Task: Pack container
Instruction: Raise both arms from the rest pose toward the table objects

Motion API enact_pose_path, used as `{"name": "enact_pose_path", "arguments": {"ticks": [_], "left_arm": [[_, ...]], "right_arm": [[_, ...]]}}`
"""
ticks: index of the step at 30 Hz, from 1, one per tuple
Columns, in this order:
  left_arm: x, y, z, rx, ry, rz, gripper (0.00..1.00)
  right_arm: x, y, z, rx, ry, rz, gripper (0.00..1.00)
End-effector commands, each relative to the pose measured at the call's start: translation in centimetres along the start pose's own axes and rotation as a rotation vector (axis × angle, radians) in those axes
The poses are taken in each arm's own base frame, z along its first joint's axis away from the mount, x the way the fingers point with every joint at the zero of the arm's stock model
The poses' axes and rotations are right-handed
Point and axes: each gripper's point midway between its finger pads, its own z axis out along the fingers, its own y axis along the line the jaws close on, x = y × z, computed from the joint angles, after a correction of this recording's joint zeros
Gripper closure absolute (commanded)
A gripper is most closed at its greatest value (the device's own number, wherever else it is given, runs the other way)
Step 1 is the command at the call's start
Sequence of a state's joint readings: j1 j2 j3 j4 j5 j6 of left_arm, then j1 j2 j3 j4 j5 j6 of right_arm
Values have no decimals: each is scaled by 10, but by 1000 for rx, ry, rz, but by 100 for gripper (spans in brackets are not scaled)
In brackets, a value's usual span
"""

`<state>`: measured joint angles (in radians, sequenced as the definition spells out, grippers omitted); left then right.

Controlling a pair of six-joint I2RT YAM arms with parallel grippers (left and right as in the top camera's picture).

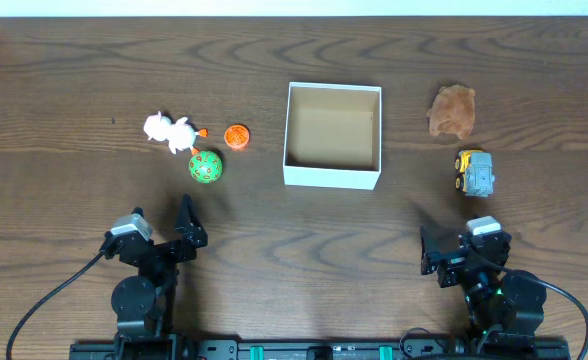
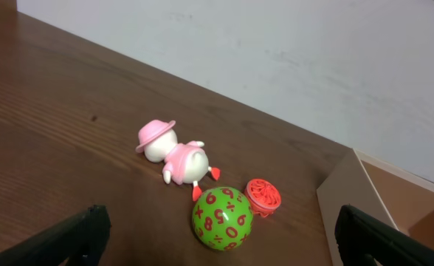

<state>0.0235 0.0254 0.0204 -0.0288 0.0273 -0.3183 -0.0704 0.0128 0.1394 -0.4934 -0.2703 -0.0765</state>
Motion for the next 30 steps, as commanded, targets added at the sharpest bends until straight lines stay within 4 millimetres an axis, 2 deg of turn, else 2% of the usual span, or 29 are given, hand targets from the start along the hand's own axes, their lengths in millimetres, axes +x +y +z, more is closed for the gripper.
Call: {"name": "enact_pose_path", "arguments": {"ticks": [1, 20, 22, 25, 30], "left_arm": [[16, 8, 1, -30, 50, -7, 2], [16, 8, 1, -31, 48, -7, 2], [14, 8, 1, -29, 43, -7, 2], [9, 2, 0, -3, 34, -8, 2], [7, 1, -2, -9, 49, 4, 2]], "right_arm": [[1, 4, 0, -21, 5, 16, 1], [-2, 4, 0, -24, -8, 13, 1], [-12, 13, -1, -75, -47, 41, 1], [-15, 32, -4, -192, -51, 132, 1], [-22, 37, -5, -227, -67, 235, 1]]}}
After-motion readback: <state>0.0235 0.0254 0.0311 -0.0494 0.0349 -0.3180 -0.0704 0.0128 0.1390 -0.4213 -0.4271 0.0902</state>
